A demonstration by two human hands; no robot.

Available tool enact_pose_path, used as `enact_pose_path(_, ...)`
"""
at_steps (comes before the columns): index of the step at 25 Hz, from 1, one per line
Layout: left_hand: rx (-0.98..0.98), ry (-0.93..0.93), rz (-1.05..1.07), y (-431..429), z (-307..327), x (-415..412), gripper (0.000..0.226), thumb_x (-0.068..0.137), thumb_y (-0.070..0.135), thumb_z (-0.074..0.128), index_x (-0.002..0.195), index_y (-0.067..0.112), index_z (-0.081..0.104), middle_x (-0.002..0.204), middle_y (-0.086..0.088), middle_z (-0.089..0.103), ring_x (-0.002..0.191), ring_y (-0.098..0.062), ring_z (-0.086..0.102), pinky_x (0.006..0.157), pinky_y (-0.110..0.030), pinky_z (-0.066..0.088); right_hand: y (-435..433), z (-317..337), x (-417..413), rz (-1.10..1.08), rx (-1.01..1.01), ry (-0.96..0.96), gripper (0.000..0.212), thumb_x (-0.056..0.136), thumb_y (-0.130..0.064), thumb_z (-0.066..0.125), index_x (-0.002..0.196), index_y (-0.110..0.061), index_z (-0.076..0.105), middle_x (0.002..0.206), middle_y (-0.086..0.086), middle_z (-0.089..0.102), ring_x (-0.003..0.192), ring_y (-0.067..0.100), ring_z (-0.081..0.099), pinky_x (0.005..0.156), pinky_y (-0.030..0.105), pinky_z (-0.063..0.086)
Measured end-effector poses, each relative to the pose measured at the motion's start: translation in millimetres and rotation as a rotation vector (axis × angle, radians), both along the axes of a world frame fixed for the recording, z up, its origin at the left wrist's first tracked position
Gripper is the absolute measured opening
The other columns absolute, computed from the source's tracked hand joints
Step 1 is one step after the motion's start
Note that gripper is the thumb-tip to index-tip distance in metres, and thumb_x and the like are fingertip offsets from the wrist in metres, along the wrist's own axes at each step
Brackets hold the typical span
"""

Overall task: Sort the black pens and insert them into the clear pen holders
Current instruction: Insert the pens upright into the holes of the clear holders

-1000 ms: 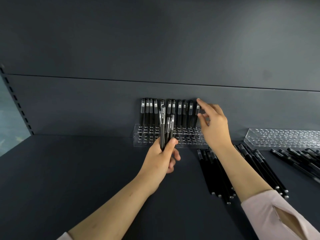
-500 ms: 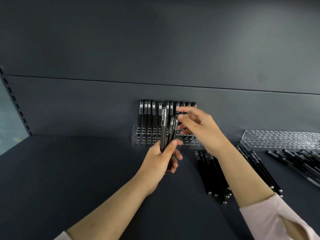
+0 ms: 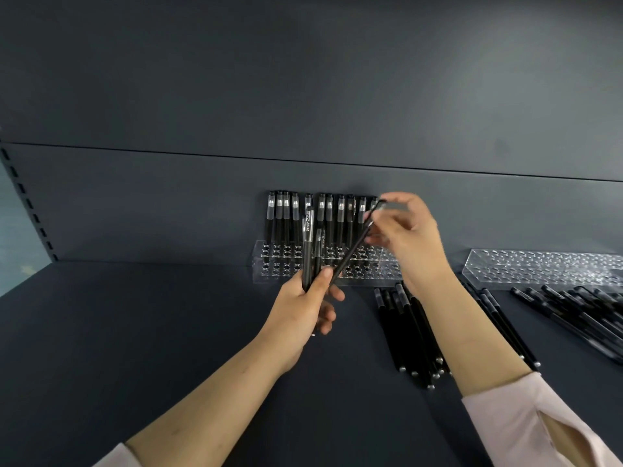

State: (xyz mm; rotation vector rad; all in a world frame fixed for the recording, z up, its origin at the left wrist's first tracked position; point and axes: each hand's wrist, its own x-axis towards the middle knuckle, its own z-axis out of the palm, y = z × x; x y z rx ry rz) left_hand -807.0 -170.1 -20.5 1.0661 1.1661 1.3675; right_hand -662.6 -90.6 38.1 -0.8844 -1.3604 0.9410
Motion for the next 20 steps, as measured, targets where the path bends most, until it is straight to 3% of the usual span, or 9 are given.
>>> enact_pose_path(3,-0.034,-0.025,0.001,2.5,-1.1,-1.5,0.025,0.1,0.033,0.049,0.112,0.012,0.058,0.066,0.004,0.054,0.044,-0.007,0.034,0.039,-0.02,0.027,4.8,2.1,15.9,-0.281,0.1,0.198,0.024,0.093,-0.001,0.055,0.107,-0.02,0.052,0.096,0.01,0.068,0.068,0.012,0.067,0.074,0.032,0.057)
enact_pose_path(7,-0.078,-0.019,0.008,5.2,-1.0,-1.5,0.034,0.099,0.04,0.047,0.111,0.008,0.048,0.063,0.006,0.039,0.044,-0.007,0.025,0.039,-0.02,0.022,1.9,1.0,23.3,-0.516,0.277,0.093,0.021,0.096,-0.009,0.053,0.111,-0.023,0.048,0.098,-0.003,0.061,0.077,0.014,0.064,0.079,0.031,0.057)
enact_pose_path(12,-0.112,-0.038,0.012,3.4,1.9,-2.2,0.044,0.093,0.06,0.042,0.099,0.017,0.047,0.061,0.007,0.034,0.043,-0.005,0.022,0.038,-0.019,0.021,4.3,-4.6,19.4,-0.518,0.358,-0.131,0.022,0.097,-0.015,0.053,0.116,-0.025,0.052,0.1,-0.009,0.061,0.091,0.013,0.064,0.081,0.022,0.053)
enact_pose_path(14,-0.115,-0.051,0.01,2.8,2.8,-1.4,0.042,0.094,0.058,0.041,0.1,0.017,0.046,0.06,0.008,0.034,0.043,-0.005,0.023,0.038,-0.019,0.021,5.9,-4.8,19.3,-0.524,0.372,-0.182,0.022,0.097,-0.015,0.053,0.117,-0.023,0.054,0.1,-0.009,0.061,0.091,0.01,0.062,0.079,0.016,0.05)
enact_pose_path(18,-0.102,-0.083,-0.013,1.9,2.5,0.7,0.031,0.1,0.045,0.04,0.107,0.015,0.045,0.059,0.007,0.04,0.045,-0.007,0.023,0.038,-0.02,0.021,12.0,-9.9,19.7,-0.517,0.358,-0.252,0.022,0.096,-0.016,0.055,0.117,-0.023,0.057,0.098,-0.007,0.063,0.09,0.012,0.063,0.08,0.019,0.05)
enact_pose_path(20,-0.086,-0.088,-0.038,2.0,0.6,1.5,0.028,0.102,0.04,0.04,0.109,0.013,0.045,0.059,0.007,0.043,0.045,-0.007,0.024,0.039,-0.019,0.021,16.5,-14.7,20.6,-0.515,0.347,-0.306,0.024,0.096,-0.016,0.057,0.119,-0.022,0.058,0.099,-0.003,0.065,0.088,0.013,0.063,0.078,0.015,0.048)
